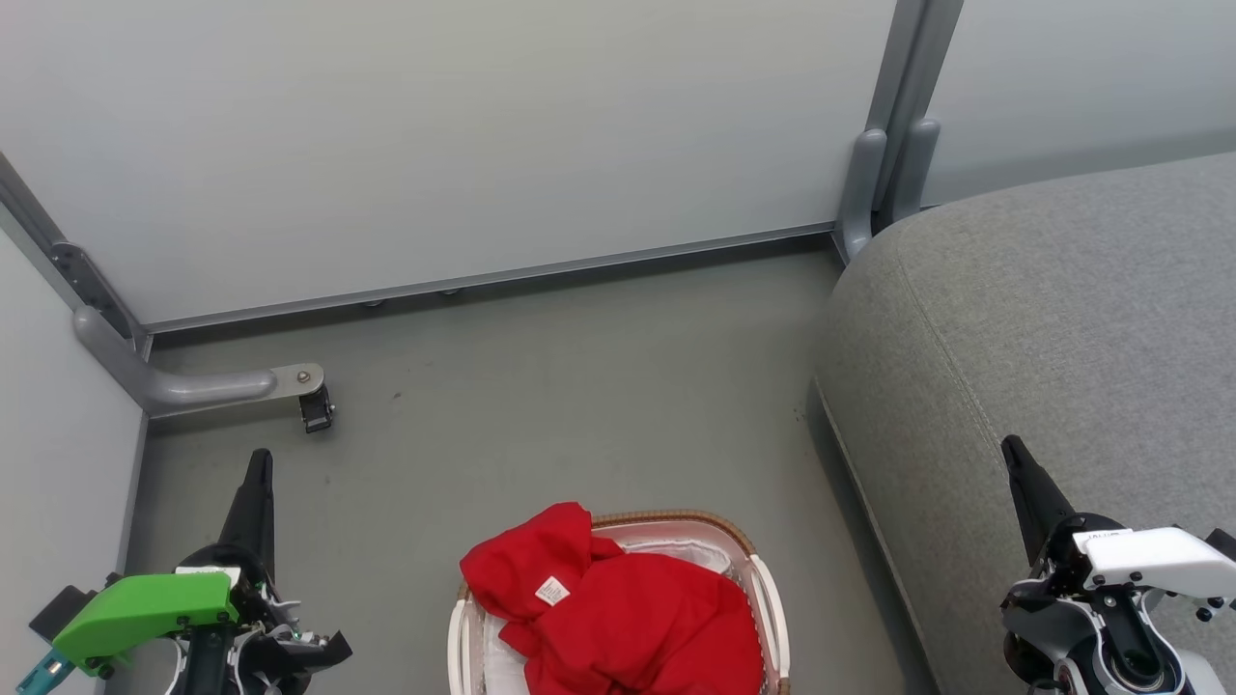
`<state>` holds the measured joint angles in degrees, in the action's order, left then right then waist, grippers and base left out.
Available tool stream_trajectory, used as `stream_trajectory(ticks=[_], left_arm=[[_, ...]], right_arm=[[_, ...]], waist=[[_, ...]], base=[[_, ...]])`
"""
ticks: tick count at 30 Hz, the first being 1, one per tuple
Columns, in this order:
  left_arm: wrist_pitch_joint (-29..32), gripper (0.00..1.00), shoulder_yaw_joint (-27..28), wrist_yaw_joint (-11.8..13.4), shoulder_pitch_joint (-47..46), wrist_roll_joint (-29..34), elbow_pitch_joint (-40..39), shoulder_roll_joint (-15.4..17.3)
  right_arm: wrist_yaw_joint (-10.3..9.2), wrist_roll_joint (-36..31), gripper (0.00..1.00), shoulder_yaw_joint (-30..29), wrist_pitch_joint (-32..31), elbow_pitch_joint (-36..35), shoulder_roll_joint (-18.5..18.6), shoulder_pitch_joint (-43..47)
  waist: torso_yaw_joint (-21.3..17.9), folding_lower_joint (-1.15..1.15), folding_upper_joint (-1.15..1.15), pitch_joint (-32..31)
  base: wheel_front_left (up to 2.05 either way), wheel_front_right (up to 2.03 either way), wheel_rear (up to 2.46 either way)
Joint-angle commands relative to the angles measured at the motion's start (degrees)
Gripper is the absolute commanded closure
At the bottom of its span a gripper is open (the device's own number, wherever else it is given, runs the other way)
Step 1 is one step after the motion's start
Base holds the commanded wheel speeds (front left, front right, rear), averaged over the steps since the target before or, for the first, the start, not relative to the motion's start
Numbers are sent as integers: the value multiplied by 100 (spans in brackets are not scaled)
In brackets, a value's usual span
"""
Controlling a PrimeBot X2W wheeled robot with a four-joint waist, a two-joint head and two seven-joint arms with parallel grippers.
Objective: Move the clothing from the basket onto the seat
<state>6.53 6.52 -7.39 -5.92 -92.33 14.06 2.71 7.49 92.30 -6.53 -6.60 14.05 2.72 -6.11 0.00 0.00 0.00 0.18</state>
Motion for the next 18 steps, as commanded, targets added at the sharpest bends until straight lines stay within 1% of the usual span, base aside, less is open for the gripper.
stream_trajectory(ticks=[1,17,18], left_arm=[[16,100,9,-27,-68,-18,-11,35],[16,100,9,-27,-68,-18,-11,35],[-2,0,-1,0,1,2,-1,0]], right_arm=[[0,23,100,-9,-2,-15,33,-17],[0,23,100,-9,-2,-15,33,-17],[0,-1,0,2,3,0,0,1]], waist=[[0,0,0,0],[0,0,0,0],[0,0,0,0]], base=[[0,0,0],[0,0,0],[0,0,0]])
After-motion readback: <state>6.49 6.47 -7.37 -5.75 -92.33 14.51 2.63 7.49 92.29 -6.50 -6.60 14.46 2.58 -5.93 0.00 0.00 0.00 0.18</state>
